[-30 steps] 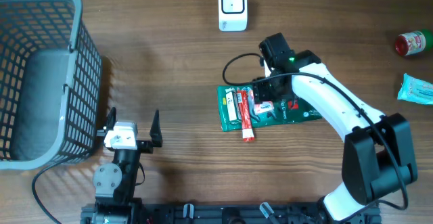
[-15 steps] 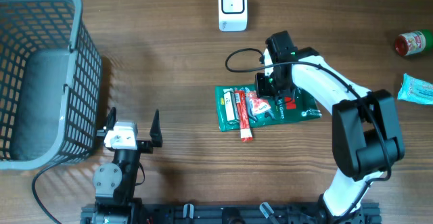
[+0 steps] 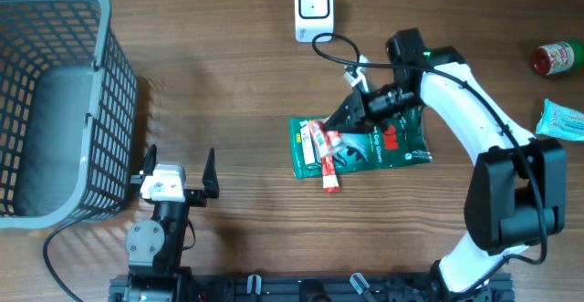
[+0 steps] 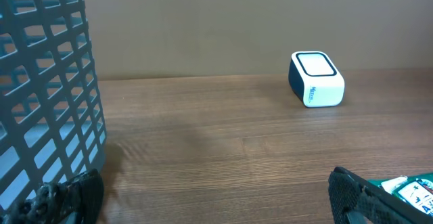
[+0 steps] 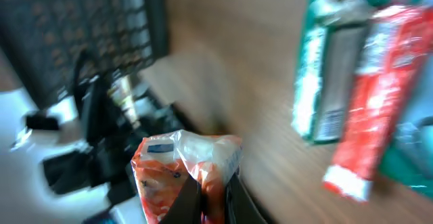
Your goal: Scan the item barcode
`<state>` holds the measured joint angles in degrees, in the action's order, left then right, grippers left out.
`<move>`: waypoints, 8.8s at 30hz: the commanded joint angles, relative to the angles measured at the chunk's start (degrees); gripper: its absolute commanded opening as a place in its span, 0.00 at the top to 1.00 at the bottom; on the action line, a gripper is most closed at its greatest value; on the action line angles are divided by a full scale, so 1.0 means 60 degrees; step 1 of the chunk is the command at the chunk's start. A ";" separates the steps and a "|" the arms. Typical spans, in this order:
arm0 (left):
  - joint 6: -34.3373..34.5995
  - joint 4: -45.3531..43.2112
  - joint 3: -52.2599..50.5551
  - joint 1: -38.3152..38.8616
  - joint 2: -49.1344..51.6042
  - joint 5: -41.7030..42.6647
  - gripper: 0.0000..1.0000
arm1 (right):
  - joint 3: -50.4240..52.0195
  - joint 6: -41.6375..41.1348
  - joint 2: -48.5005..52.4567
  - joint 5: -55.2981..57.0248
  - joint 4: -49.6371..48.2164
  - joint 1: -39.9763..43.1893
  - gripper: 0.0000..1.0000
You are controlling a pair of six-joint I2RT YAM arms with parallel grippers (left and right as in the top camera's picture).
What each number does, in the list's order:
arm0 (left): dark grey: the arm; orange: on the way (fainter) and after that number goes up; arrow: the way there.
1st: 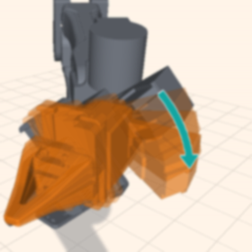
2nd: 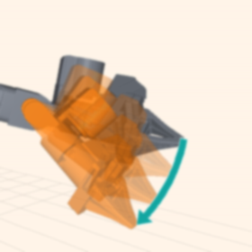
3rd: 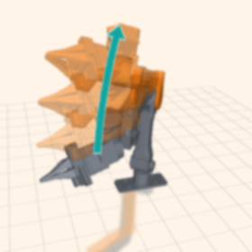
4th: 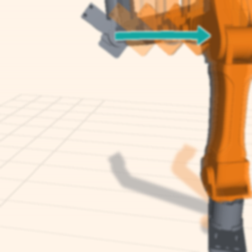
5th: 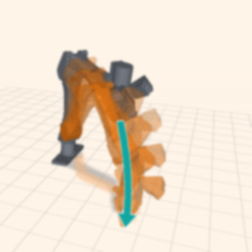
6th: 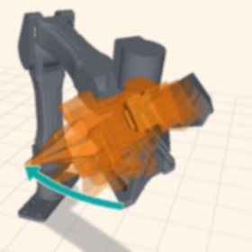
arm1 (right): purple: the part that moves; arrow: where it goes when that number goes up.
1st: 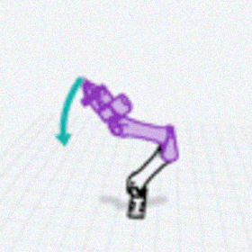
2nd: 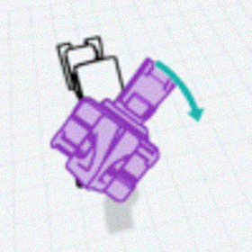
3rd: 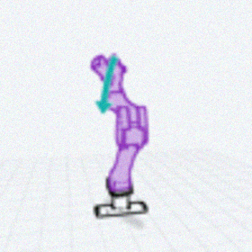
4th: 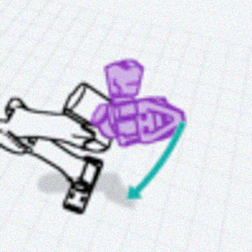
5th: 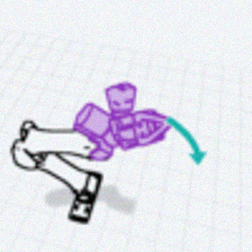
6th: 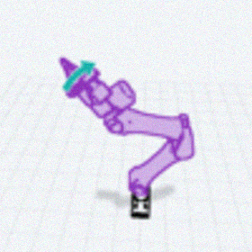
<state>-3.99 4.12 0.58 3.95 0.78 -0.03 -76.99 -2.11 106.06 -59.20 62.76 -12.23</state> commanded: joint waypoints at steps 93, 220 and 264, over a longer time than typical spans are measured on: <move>0.0055 0.0029 -0.0044 -0.0036 -0.0084 0.0146 0.00 | -0.1089 -0.2892 0.2000 1.5070 -0.5326 0.4000 0.95; 0.0055 0.0029 -0.0044 -0.0036 -0.0084 0.0146 0.00 | -0.0291 -0.8619 0.0412 0.8714 -0.3825 -0.2477 0.10; 0.0055 0.0029 -0.0044 -0.0036 -0.0084 0.0146 0.00 | -0.0127 -0.8604 0.1934 0.8138 -0.4845 -0.1967 0.37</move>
<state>-3.99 4.14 0.58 3.95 0.78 -0.03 -77.32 -55.29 116.79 -11.77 32.34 -25.54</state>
